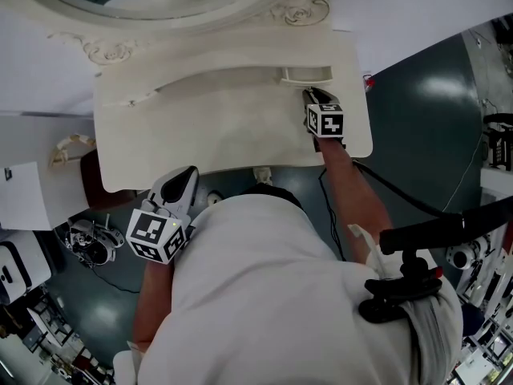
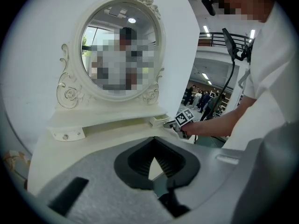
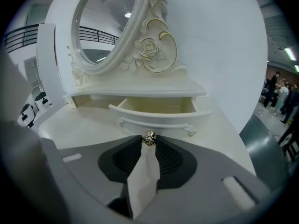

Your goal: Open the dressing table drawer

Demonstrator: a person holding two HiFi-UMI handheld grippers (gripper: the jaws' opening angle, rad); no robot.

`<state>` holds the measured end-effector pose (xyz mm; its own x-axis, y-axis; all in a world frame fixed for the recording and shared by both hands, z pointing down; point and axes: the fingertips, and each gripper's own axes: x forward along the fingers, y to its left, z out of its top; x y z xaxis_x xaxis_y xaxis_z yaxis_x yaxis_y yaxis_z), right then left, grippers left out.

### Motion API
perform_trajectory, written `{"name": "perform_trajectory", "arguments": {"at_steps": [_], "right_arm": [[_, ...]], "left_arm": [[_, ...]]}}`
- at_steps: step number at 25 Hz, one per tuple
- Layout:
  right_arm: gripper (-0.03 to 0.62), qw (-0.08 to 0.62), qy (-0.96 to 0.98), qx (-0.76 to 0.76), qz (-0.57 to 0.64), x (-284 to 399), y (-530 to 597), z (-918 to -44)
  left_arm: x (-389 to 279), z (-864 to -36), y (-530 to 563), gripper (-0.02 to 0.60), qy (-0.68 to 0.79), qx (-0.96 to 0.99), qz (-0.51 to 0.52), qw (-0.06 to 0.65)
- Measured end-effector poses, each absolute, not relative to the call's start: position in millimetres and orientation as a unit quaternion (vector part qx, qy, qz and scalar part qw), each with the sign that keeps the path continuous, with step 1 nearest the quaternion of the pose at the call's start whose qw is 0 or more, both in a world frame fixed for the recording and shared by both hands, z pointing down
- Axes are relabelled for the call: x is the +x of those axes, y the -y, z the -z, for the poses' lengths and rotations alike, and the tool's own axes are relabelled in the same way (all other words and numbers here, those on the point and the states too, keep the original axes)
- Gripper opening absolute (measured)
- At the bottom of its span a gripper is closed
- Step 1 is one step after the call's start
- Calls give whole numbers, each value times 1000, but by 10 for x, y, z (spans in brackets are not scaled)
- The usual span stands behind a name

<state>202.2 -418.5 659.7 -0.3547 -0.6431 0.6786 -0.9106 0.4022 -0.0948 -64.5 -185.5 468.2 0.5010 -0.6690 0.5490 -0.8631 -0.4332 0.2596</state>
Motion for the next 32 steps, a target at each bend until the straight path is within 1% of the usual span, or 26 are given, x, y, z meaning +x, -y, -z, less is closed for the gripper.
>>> {"name": "perform_trajectory", "arguments": {"at_steps": [21,24,28,32], "right_arm": [[98,296,784,493,-233,2014,4053,-6605],[107,297,781,499,-231,2025,4041,-6587],[135,297,776,507,-231,2038,3958,-6564],[134,298,771,512,-234,2042,3804,-6553]], "left_arm": [[-728,-4683,1742,3,464,828,-173,263],[-755,-4669,1723,3,462,829,-172,262],[-790,-4666,1680,3,458,832,-171,262],[-831,-4666,1618,3,450,838,-169,260]]}}
